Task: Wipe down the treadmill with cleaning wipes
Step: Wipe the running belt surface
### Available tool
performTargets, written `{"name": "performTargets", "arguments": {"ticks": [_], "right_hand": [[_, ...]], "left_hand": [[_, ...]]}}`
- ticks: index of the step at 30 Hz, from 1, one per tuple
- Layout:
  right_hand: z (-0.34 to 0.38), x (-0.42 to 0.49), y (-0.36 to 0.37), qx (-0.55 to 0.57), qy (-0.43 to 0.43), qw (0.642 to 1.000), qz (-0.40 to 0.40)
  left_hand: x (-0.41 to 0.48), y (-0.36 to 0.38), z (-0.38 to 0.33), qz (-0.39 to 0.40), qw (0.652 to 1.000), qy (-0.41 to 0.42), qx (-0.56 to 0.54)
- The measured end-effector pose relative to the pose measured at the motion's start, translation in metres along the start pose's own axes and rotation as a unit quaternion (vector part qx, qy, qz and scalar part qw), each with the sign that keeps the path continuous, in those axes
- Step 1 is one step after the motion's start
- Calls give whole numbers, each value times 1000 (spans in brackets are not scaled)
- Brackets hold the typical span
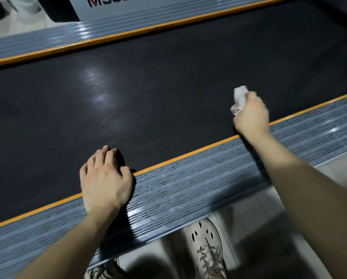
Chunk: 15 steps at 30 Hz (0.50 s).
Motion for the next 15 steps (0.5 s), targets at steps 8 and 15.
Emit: {"name": "performTargets", "arguments": {"ticks": [8, 15], "right_hand": [[172, -137, 81, 44, -448, 850, 275], [145, -32, 74, 12, -193, 976, 96]], "left_hand": [[-1, -11, -6, 60, 998, 3, -7], [85, -52, 99, 53, 993, 108, 15]]}}
Point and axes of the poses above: each hand's wrist, its own x-axis towards the middle knuckle, its own y-axis out of the palm, z = x × y, the point moved 2 cm from there along x, towards the middle knuckle, and after that the axes turned 3 degrees about y, right-handed, at the moved point
